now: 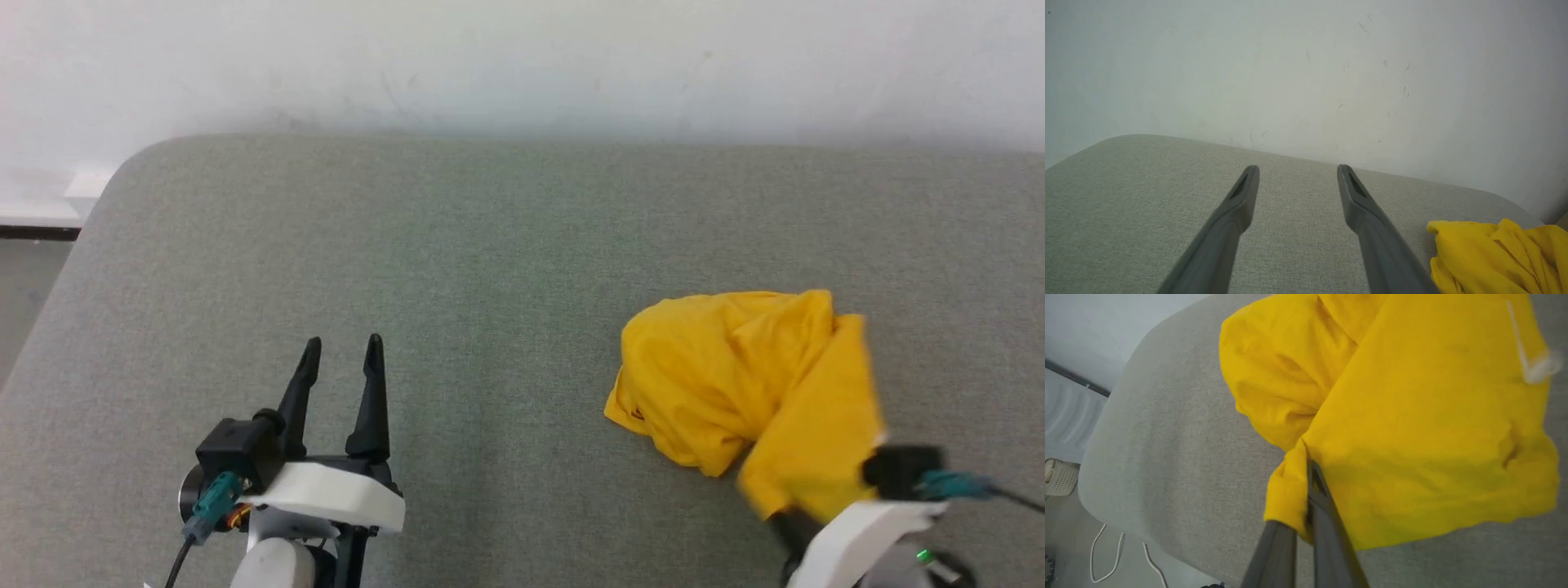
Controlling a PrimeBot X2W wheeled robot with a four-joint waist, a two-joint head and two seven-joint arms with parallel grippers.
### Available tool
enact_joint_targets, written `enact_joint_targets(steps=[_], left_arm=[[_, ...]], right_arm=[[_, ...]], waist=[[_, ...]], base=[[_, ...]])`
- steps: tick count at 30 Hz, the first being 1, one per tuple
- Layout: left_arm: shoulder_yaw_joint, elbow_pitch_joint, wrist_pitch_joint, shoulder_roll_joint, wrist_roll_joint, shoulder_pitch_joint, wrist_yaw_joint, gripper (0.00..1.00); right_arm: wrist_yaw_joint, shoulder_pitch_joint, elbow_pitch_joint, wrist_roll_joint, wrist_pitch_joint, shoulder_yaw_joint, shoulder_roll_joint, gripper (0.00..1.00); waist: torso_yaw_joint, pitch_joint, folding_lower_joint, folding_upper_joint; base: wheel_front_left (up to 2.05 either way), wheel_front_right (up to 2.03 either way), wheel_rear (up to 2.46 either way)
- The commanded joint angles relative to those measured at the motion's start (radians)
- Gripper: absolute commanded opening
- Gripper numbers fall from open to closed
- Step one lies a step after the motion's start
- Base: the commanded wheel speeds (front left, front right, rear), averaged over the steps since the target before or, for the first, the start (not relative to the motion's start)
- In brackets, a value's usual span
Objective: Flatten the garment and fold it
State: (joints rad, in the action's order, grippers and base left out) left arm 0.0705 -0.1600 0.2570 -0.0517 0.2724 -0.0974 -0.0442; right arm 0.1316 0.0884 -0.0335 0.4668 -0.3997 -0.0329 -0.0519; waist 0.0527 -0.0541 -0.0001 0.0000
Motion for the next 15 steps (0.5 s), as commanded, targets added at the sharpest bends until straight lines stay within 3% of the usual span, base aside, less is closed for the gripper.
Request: enact_joint_targets(steps=[1,6,7,8,15], left_arm=[[0.003,-0.004,0.005,0.001,-0.008,0.012,-0.007,1.0],[0.013,-0.015,0.005,0.001,-0.005,0.009,-0.011,1.0],[0.015,-0.017,0.005,0.001,-0.004,0.008,-0.011,1.0],[0.016,-0.019,0.005,0.001,-0.003,0.008,-0.011,1.0],[0.01,-0.023,0.005,0.001,-0.002,0.005,-0.013,1.0]], right_arm=[[-0.001,0.031,0.028,0.006,-0.048,0.037,0.001,0.0],[-0.001,0.136,0.107,-0.064,-0.275,0.086,0.002,0.0],[-0.001,0.15,0.123,-0.09,-0.304,0.076,0.001,0.4],[-0.001,0.158,0.142,-0.122,-0.316,0.057,0.001,1.0],[-0.001,0.175,0.28,-0.214,-0.272,-0.135,0.001,1.0]], waist=[[-0.009,0.006,0.0001,0.0],[-0.016,0.012,0.0001,0.0],[-0.017,0.013,0.0001,0.0],[-0.018,0.014,0.0001,0.0],[-0.02,0.018,0.0001,0.0]], base=[[0.0,0.0,0.0],[0.0,0.0,0.0],[0.0,0.0,0.0],[0.0,0.0,0.0],[0.0,0.0,0.0]])
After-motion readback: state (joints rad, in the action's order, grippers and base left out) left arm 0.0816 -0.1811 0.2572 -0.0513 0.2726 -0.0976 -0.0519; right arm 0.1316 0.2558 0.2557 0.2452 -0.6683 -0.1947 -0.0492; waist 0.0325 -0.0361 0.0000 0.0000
